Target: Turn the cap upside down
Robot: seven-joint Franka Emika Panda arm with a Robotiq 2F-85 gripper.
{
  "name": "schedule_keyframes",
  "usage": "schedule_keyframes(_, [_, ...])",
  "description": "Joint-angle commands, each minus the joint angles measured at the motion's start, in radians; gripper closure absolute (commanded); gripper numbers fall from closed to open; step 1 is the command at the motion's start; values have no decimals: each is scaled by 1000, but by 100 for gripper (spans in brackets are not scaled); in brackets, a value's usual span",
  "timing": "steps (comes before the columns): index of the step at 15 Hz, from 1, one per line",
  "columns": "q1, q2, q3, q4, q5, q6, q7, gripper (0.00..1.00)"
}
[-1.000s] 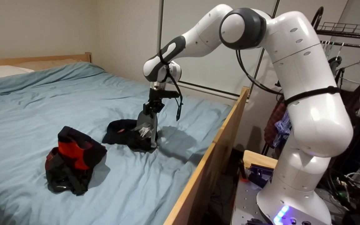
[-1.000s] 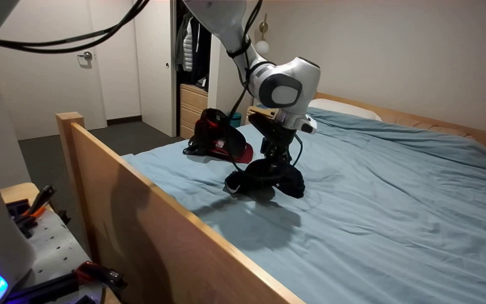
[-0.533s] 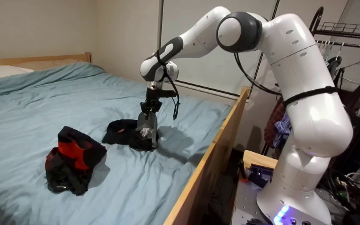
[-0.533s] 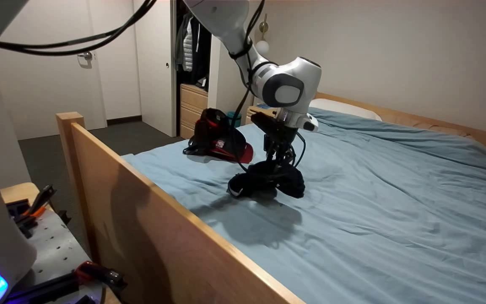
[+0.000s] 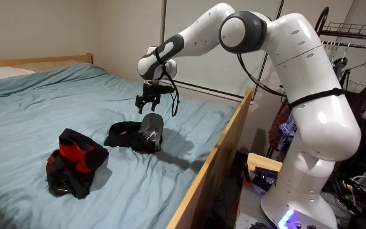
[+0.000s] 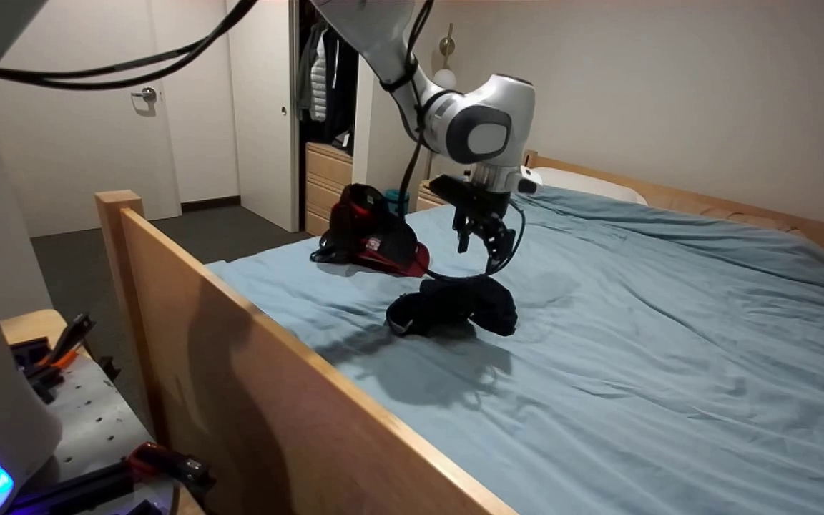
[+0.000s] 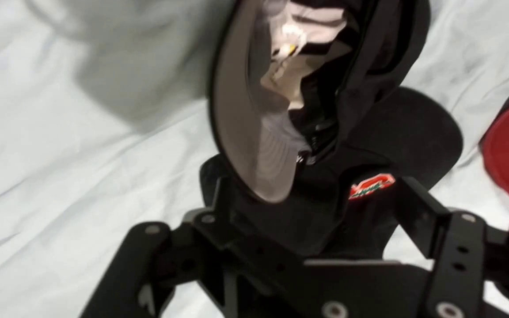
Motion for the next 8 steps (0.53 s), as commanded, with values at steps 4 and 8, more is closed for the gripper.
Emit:
schedule_keyframes(4, [100, -60, -117, 31, -179, 27, 243, 0])
schedule_keyframes(8, [124, -83, 17, 7, -134, 9, 124, 0])
